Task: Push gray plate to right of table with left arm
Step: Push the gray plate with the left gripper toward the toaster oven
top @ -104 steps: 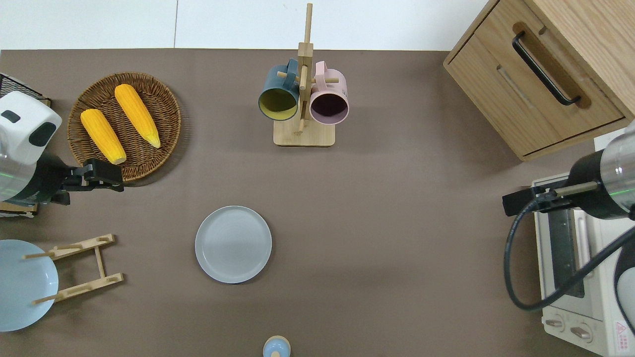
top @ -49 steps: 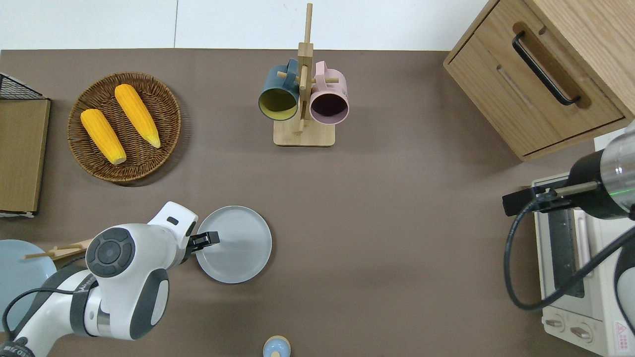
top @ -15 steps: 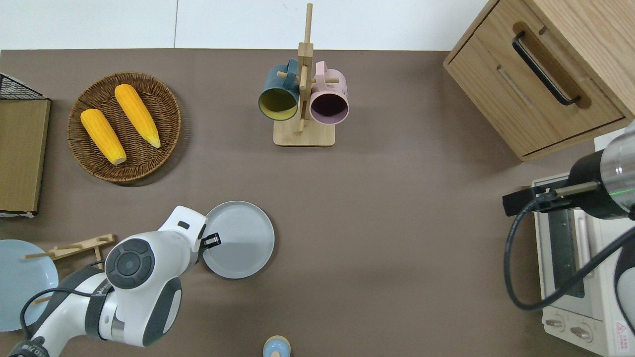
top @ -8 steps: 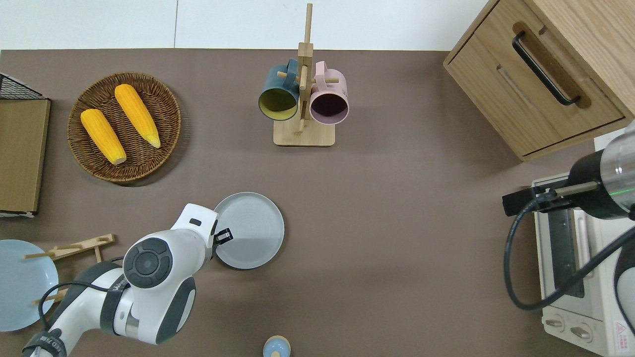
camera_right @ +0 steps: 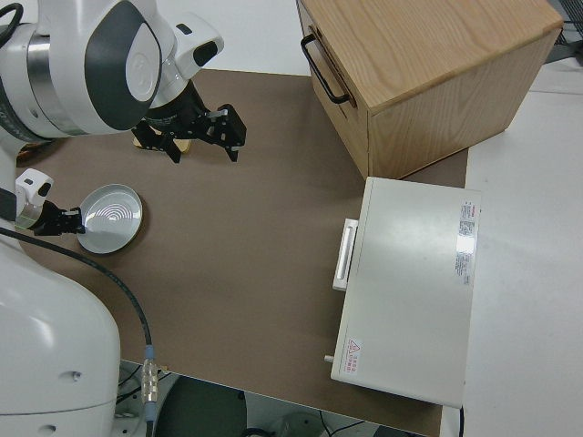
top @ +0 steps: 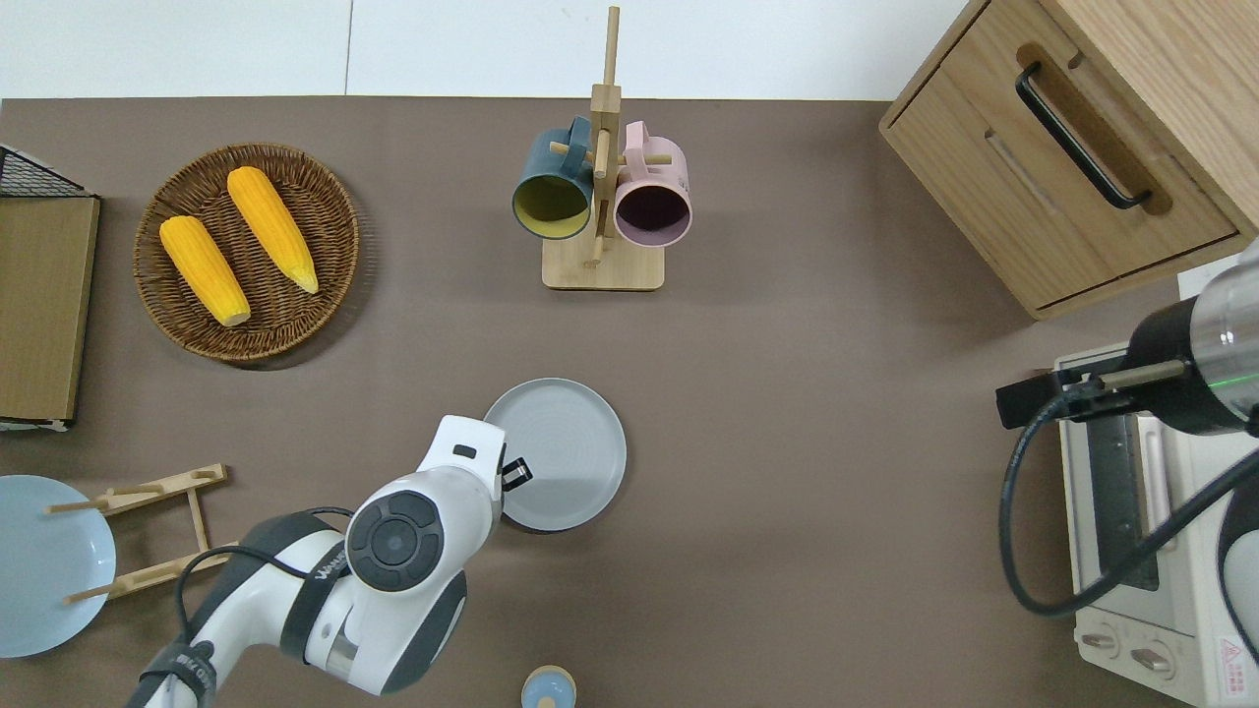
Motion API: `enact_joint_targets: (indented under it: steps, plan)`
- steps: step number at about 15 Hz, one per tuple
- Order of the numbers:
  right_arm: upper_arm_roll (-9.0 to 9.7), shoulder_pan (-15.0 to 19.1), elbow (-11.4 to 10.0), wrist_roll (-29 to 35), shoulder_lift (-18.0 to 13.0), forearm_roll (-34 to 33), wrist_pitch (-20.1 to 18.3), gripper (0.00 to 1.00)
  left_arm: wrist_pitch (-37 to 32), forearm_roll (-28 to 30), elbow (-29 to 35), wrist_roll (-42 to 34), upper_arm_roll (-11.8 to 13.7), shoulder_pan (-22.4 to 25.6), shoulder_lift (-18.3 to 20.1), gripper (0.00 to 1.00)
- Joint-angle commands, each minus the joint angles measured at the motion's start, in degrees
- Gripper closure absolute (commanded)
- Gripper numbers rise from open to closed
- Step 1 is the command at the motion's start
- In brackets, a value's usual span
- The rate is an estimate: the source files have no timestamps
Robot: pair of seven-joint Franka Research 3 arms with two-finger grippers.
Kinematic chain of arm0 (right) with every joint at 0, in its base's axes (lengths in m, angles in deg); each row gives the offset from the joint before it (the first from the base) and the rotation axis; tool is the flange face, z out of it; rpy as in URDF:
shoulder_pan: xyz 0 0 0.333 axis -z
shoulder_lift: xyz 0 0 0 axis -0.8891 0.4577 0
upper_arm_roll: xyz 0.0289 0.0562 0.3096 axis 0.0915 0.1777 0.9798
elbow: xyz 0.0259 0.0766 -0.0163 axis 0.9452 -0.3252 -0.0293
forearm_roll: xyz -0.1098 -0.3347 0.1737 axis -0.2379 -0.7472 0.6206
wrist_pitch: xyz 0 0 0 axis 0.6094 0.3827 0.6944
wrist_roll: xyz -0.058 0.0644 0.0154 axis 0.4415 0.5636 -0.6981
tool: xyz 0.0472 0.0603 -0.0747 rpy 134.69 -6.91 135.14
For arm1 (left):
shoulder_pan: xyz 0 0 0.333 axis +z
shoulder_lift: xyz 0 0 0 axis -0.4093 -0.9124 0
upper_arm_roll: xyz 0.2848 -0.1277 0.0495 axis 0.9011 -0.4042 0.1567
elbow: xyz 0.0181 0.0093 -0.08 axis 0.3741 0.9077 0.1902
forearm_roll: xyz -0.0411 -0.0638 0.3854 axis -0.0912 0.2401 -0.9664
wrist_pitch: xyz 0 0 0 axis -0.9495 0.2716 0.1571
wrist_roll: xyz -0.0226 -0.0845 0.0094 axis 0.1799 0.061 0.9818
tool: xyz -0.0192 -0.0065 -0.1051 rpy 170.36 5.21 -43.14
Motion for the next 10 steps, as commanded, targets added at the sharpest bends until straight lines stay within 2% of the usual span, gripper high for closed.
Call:
enact_joint_targets:
  steps: [1, 4, 8, 10]
  plan:
    - [0.96, 1.13, 0.50, 0.75, -0.17, 0.33, -0.89, 0.017, 0.38, -1.12, -2.65, 9.13, 0.31, -6.42, -4.16, 1.00]
    - [0.96, 1.13, 0.50, 0.75, -0.17, 0.33, -0.89, 0.017, -0.06, -1.55, -5.21, 15.04, 0.40, -10.21, -6.27, 1.00]
    - [0.96, 1.13, 0.50, 0.75, -0.17, 0.25, -0.89, 0.017, -2.17, -8.05, -9.78, 26.02, 0.22, -13.73, -9.52, 1.00]
    - [0.96, 1.13, 0.50, 0.75, -0.17, 0.33, -0.89, 0.017, -3.05, -8.23, -11.19, 27.62, -0.21, -14.53, -10.06, 1.00]
